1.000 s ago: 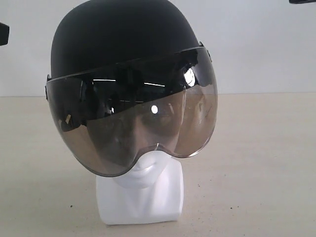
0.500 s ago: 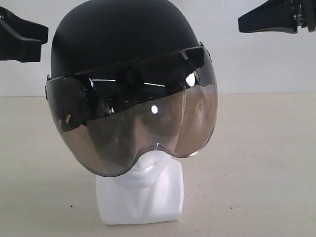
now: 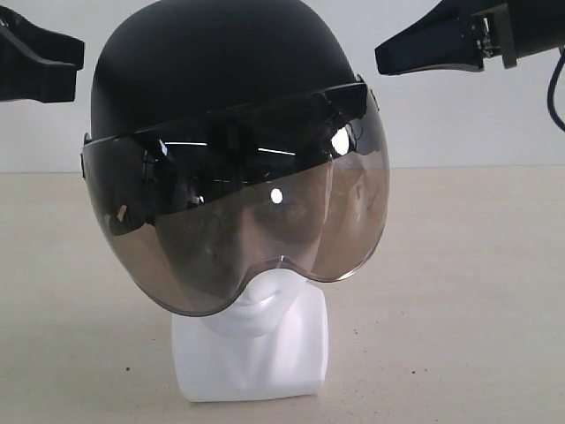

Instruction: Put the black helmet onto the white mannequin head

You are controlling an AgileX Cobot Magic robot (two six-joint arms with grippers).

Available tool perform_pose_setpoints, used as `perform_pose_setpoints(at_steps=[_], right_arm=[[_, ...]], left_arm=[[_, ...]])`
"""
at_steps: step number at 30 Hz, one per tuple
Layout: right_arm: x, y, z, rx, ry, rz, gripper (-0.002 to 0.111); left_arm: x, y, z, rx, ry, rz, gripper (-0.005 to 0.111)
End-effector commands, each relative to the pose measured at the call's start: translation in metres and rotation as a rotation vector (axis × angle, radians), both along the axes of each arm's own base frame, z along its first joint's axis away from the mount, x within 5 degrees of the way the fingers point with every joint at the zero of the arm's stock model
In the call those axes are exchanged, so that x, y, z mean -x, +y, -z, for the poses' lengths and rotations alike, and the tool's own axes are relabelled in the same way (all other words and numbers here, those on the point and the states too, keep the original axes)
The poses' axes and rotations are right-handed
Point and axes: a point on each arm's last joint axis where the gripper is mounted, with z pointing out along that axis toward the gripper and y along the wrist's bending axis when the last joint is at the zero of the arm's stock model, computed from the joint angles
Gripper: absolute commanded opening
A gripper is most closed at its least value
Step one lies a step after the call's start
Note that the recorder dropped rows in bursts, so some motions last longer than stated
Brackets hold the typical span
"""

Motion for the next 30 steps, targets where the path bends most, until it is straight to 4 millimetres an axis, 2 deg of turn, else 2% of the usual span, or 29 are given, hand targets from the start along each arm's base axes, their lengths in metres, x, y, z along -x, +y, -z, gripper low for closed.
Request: perform_pose_setpoints(at_steps=[1,8,19,30], right_arm=[[0.003,0.003,-0.001,0.006,0.0,-0.015,0.0],[-0.001,0.014,0.0,0.011,-0.01,-0.025,0.0],[-0.015,0.018,0.002,-0.001,0.013,-0.026,0.0],[-0.016,0.019,-0.004,-0.013,0.011,-0.038,0.0]], left_arm=[[-0.001,0.006,0.003,0.005,0.03,-0.025,0.005],[-0.001,0.005,0.004,0.003,0.04,-0.024,0.005],[-0.001,0.005,0.004,0.009,0.044,-0.024,0.005],[-0.001,0.005,0.004,0.018,0.046,-0.024,0.005]])
